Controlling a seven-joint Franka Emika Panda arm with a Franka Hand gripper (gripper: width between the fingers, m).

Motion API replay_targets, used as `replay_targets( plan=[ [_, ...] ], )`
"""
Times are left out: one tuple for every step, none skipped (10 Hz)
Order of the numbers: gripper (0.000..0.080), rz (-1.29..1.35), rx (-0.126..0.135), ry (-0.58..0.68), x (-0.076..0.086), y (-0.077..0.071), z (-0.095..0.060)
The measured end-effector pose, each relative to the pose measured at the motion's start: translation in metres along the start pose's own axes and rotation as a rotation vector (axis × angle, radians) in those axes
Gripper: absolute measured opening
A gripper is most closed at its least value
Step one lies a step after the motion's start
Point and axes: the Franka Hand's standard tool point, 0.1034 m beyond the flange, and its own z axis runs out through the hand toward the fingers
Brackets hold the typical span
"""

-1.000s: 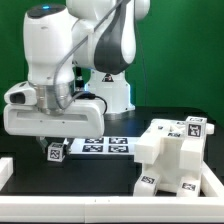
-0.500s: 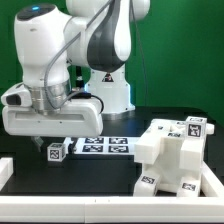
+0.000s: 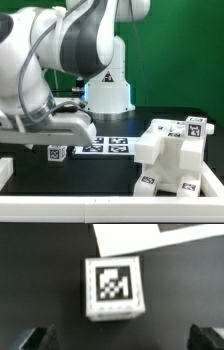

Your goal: Assemble chair

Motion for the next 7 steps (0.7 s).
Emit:
replay_targets(
  plan=[
    [0.0649, 0.014, 0.006, -0.076, 0.000, 0.001, 0.002],
    [0.0649, 0.043, 0.018, -0.170, -0.002, 0.004, 0.007],
    [0.0649, 0.056, 0.019, -0.266, -0.005, 0.003, 0.011],
    [0.0649, 0.056, 0.016, -0.286, -0.002, 0.003, 0.011],
    [0.0649, 0.055, 0.014, -0.274, 0.000, 0.003, 0.010],
    [0.0649, 0.075, 0.020, -0.292, -0.003, 0.004, 0.013],
    [0.0649, 0.137, 0.030, -0.369, -0.012, 0.010, 0.024]
  ],
)
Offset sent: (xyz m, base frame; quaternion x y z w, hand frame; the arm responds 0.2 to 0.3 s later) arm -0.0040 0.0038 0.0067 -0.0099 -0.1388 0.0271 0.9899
